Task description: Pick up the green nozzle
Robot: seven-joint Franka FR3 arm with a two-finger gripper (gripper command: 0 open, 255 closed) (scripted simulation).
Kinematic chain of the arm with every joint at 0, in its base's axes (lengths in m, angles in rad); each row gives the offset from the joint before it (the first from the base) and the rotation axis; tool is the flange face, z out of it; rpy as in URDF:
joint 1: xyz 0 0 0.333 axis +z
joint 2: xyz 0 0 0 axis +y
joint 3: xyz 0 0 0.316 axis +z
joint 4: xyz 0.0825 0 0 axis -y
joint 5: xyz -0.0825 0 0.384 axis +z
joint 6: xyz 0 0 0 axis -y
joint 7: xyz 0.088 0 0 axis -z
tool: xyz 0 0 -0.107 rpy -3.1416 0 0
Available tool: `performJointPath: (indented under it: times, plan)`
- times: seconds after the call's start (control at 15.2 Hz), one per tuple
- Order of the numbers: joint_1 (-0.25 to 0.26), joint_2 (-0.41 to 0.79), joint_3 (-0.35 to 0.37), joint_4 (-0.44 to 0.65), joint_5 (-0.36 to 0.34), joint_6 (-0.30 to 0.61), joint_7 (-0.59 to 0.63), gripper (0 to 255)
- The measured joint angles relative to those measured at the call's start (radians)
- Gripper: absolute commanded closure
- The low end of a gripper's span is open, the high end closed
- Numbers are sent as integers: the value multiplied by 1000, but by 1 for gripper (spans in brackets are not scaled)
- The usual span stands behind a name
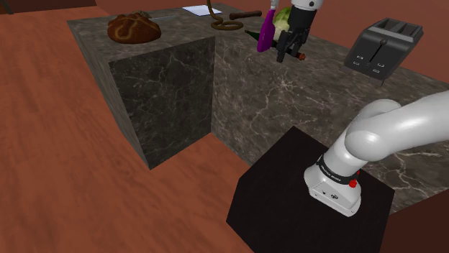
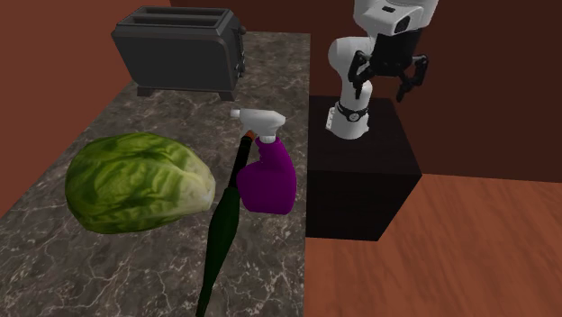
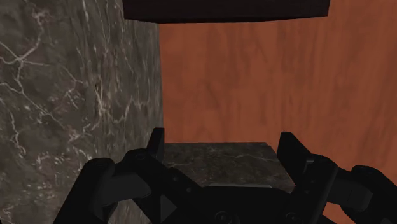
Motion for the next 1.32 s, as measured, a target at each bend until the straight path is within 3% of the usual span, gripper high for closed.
performJointPath:
  times: [0.73,1.32]
  plan:
    - [-48,318,-185,196,-46,136,-231,0]
    - [-87,634,-300,474,34,171,-433,0]
